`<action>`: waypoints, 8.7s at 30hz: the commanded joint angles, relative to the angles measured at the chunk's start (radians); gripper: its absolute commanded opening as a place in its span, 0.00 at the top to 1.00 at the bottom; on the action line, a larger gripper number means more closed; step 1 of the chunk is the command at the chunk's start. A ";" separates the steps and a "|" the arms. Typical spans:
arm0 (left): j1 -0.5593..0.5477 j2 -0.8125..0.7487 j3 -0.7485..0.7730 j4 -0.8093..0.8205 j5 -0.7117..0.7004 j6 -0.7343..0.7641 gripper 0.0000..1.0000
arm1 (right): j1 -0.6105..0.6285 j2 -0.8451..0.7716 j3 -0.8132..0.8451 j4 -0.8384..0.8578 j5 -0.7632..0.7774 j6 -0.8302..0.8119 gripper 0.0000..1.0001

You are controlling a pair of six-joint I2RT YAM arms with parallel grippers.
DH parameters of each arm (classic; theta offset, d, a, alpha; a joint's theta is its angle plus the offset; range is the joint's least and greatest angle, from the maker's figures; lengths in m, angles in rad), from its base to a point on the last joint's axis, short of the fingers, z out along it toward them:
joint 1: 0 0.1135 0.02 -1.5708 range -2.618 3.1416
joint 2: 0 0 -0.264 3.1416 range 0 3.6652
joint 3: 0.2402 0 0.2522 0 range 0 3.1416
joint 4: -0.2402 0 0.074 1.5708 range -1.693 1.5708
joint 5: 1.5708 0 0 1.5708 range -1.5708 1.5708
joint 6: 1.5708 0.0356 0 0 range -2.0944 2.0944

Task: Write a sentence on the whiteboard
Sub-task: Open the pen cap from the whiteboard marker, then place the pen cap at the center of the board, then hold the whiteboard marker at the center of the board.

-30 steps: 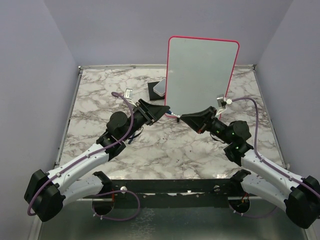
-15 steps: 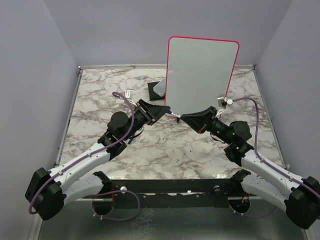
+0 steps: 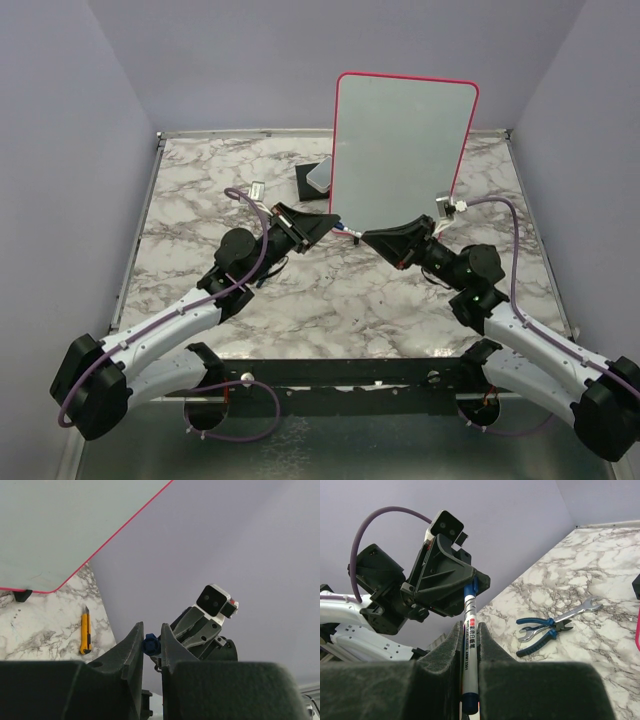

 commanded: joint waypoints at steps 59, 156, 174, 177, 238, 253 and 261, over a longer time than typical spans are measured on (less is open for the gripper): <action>-0.121 0.256 0.046 -0.780 -0.181 0.416 1.00 | 0.005 -0.223 0.087 -0.570 0.217 -0.264 1.00; 0.290 0.734 0.950 -0.526 0.343 1.086 0.40 | -0.078 0.289 0.579 -0.401 0.411 -0.532 1.00; 0.292 0.761 0.897 -0.493 0.287 1.091 0.51 | -0.080 0.294 0.553 -0.377 0.350 -0.515 1.00; 0.293 0.772 0.892 -0.490 0.306 1.091 0.51 | -0.080 0.291 0.549 -0.377 0.346 -0.513 1.00; 0.233 0.705 0.783 -0.482 0.324 1.052 0.36 | -0.078 0.374 0.616 -0.326 0.371 -0.574 0.99; 0.248 0.762 0.908 -0.483 0.319 1.042 0.42 | -0.078 0.515 0.738 -0.313 0.458 -0.617 0.99; 0.253 0.758 0.887 -0.482 0.320 1.049 0.43 | -0.078 0.540 0.742 -0.285 0.487 -0.625 0.99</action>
